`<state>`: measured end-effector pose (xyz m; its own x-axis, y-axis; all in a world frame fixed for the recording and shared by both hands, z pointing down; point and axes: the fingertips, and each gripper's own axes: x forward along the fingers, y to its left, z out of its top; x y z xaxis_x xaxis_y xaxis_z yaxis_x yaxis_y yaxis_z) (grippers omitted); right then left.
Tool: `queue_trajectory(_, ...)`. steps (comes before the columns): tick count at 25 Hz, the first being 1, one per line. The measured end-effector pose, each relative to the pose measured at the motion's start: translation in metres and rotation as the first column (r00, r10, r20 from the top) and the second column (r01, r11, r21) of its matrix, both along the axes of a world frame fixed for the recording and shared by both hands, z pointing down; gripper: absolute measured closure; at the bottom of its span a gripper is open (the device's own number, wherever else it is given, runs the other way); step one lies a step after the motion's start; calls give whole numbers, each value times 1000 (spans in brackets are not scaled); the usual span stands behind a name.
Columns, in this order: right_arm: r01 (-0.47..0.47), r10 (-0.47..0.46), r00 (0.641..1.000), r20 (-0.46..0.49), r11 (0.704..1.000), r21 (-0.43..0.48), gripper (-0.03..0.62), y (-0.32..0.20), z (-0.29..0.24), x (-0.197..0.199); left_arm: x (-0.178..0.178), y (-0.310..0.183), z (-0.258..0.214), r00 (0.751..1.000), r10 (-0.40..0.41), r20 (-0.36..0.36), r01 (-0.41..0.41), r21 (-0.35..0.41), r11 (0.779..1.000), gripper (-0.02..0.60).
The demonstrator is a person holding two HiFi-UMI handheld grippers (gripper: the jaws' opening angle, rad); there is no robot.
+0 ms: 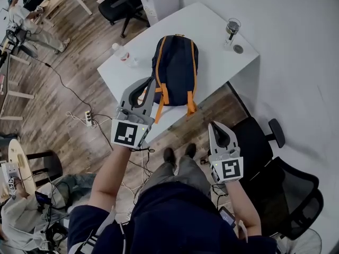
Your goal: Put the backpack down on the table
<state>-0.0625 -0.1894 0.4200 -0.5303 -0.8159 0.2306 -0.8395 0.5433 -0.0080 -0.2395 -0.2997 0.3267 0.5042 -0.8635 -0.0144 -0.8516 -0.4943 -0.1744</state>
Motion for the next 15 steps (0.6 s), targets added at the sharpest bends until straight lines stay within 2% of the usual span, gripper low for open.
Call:
queue_trajectory(4,-4,4,1000,1,1000,22,595,4,-9,-4,-5,21,-10,998,-13,-56,14,18,1000,578)
queue_trajectory(15,-36,37,999,-10,997,71,595,15,-26,-9,-38,78,0,996,-86,-18,86,23,996,578)
